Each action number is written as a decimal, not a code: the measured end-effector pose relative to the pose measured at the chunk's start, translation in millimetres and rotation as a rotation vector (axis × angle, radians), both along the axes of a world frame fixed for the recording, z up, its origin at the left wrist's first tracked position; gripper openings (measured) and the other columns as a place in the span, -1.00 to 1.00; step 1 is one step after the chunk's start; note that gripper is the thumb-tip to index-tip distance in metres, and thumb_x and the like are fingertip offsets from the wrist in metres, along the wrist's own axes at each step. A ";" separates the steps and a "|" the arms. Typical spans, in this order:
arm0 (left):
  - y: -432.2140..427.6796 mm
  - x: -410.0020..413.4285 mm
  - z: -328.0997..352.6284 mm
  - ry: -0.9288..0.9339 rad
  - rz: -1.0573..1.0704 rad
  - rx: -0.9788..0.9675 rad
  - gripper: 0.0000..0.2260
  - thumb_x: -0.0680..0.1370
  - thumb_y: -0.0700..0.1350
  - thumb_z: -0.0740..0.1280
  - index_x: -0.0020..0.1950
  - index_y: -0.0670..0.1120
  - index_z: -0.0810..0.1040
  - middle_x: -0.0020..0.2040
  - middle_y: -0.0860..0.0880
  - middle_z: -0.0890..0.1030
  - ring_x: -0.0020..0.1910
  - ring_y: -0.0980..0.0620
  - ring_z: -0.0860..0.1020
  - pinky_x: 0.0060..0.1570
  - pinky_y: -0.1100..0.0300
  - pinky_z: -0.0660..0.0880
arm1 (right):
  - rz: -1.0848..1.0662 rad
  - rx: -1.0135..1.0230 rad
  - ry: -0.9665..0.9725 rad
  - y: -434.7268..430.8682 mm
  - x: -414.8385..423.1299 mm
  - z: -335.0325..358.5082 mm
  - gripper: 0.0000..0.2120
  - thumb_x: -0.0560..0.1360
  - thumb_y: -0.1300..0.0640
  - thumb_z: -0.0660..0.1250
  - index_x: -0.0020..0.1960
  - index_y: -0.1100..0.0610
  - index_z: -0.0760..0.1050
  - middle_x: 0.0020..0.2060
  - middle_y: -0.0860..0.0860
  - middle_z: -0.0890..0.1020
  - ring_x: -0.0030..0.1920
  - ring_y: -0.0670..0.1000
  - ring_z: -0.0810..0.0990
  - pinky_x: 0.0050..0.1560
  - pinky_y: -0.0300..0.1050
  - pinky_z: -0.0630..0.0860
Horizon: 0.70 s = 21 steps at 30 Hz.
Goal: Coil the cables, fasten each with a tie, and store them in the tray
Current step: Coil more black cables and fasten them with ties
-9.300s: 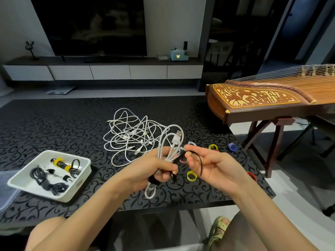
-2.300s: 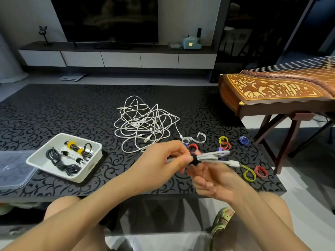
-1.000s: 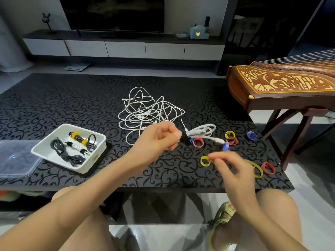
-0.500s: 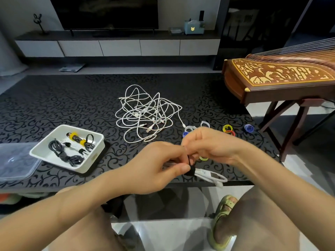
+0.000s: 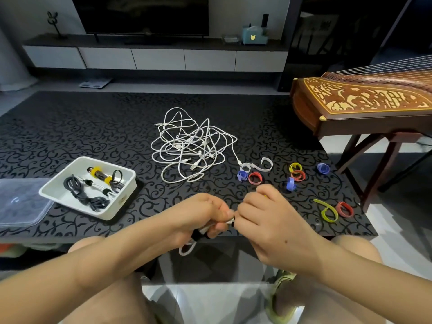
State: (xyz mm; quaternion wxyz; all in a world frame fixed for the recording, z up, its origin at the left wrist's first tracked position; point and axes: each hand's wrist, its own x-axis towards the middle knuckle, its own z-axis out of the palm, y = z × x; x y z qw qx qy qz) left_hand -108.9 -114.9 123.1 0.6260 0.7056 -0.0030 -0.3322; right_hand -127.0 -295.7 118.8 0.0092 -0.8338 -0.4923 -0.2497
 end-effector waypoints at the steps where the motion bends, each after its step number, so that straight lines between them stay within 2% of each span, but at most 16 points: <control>1: -1.9 1.6 -3.2 0.104 0.009 -0.008 -0.73 0.58 -0.32 0.15 -0.31 -0.14 0.38 -0.54 0.00 0.36 -0.53 0.10 0.26 -0.44 0.28 0.21 | 0.005 -0.035 -0.021 -1.8 1.0 -4.8 -0.88 0.43 0.24 0.23 -0.26 0.17 0.50 -0.34 0.03 0.49 -0.29 0.12 0.47 -0.11 -0.01 0.40; 3: -5.5 5.8 -8.5 0.263 0.016 -0.034 -0.70 0.60 -0.30 0.11 -0.33 -0.11 0.34 -0.53 0.01 0.33 -0.54 0.11 0.23 -0.44 0.28 0.19 | 0.017 -0.048 -0.059 -3.0 5.0 -12.0 -0.75 0.55 0.13 0.20 -0.25 0.17 0.51 -0.33 0.04 0.51 -0.30 0.11 0.45 -0.14 0.00 0.44; 7: -9.6 18.7 -11.8 0.468 0.005 -0.117 -0.67 0.56 -0.33 0.04 -0.36 -0.13 0.41 -0.51 0.00 0.31 -0.55 0.13 0.23 -0.50 0.33 0.20 | 0.048 0.030 -0.147 -0.9 16.9 -18.6 -0.75 0.51 0.30 0.23 -0.33 0.15 0.41 -0.41 0.05 0.43 -0.39 0.09 0.39 -0.30 -0.02 0.43; 10: -7.6 27.2 -10.3 0.620 -0.002 -0.201 -0.75 0.46 -0.28 0.19 -0.39 -0.21 0.54 -0.50 0.01 0.33 -0.58 0.13 0.27 -0.53 0.33 0.26 | 0.020 0.012 -0.157 -5.3 26.3 -22.3 -0.77 0.49 0.33 0.28 -0.34 0.18 0.47 -0.41 0.06 0.47 -0.40 0.10 0.43 -0.33 -0.01 0.45; 12: -5.0 31.9 -10.7 0.682 -0.002 -0.248 -0.81 0.42 -0.25 0.23 -0.33 -0.28 0.56 -0.48 -0.01 0.39 -0.57 0.10 0.34 -0.53 0.31 0.35 | 0.012 0.002 -0.159 -7.0 29.5 -24.4 -0.76 0.49 0.35 0.25 -0.33 0.20 0.50 -0.41 0.07 0.49 -0.40 0.10 0.44 -0.34 -0.01 0.46; 14: -0.9 37.3 -14.0 0.718 0.005 -0.270 -0.77 0.46 -0.22 0.21 -0.20 -0.37 0.57 -0.39 -0.11 0.52 -0.49 0.01 0.49 -0.44 0.24 0.50 | 0.023 0.018 -0.135 -8.9 32.2 -22.7 -0.75 0.49 0.36 0.21 -0.31 0.22 0.53 -0.41 0.08 0.50 -0.39 0.11 0.46 -0.32 -0.01 0.48; 16: 6.1 42.3 -19.4 0.712 0.011 -0.296 -0.65 0.51 -0.15 0.18 -0.04 -0.45 0.56 -0.21 -0.28 0.63 -0.28 -0.19 0.64 -0.23 -0.01 0.62 | 0.038 0.068 -0.073 -10.9 36.6 -18.8 -0.74 0.50 0.35 0.18 -0.30 0.25 0.54 -0.39 0.09 0.51 -0.37 0.12 0.48 -0.28 0.00 0.49; 17: 10.4 43.7 -21.5 0.708 -0.022 -0.334 -0.60 0.54 -0.11 0.16 0.02 -0.45 0.55 -0.14 -0.31 0.64 -0.15 -0.28 0.65 -0.09 -0.13 0.58 | 0.043 0.103 -0.028 -11.1 38.7 -16.4 -0.72 0.52 0.31 0.16 -0.29 0.26 0.55 -0.38 0.10 0.52 -0.36 0.13 0.49 -0.27 0.00 0.49; 19: 18.8 45.5 -22.8 0.680 -0.140 -0.404 -0.55 0.60 -0.01 0.10 0.11 -0.37 0.57 -0.08 -0.27 0.66 0.01 -0.34 0.61 0.09 -0.24 0.49 | 0.044 0.183 0.086 -10.2 41.3 -13.3 -0.62 0.60 0.17 0.13 -0.27 0.29 0.56 -0.36 0.10 0.54 -0.34 0.12 0.49 -0.24 -0.01 0.46; 21: 25.3 48.8 -25.1 0.622 -0.192 -0.354 -0.52 0.61 0.08 0.09 0.09 -0.28 0.60 -0.06 -0.22 0.67 0.00 -0.32 0.61 0.10 -0.21 0.51 | 0.013 0.272 0.246 -8.8 39.4 -14.5 -0.63 0.59 0.08 0.18 -0.23 0.28 0.57 -0.35 0.09 0.56 -0.31 0.10 0.48 -0.20 -0.05 0.43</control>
